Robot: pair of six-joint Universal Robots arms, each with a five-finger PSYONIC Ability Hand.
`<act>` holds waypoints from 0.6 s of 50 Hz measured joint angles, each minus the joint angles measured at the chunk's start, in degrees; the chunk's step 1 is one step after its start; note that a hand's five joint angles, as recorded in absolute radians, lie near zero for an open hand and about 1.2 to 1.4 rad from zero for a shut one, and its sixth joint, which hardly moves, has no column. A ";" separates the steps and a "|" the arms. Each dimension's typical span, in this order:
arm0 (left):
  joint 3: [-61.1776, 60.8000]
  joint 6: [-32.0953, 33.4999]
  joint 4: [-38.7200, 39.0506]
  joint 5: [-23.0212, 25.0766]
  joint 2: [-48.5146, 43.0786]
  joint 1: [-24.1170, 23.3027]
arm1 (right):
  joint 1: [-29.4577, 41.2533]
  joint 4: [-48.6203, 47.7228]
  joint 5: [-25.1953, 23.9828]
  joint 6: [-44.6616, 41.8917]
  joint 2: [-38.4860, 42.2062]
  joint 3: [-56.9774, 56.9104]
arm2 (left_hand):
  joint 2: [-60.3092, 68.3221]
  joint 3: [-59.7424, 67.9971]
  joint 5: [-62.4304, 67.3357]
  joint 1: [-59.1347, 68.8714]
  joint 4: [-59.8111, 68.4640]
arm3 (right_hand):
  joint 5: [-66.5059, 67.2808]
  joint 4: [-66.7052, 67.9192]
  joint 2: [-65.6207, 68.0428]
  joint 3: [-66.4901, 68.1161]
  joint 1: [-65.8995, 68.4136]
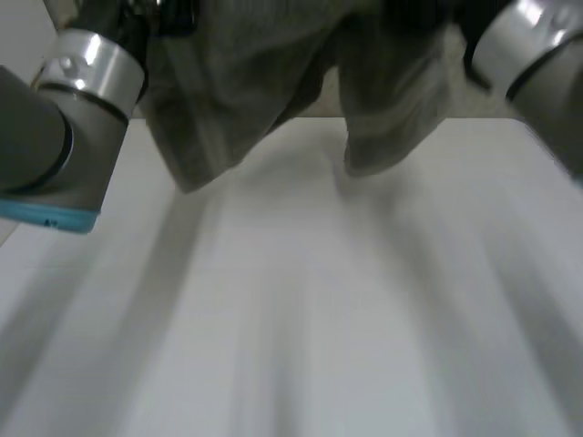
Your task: Fold the towel.
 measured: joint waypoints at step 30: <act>-29.32 10.99 -3.52 5.32 -6.61 2.79 | -0.68 -8.13 -0.21 -13.94 6.05 40.01 | 0.13 0.00 0.23 0.19 0.00 | -45.10 0.00 -39.19 0.00 -42.35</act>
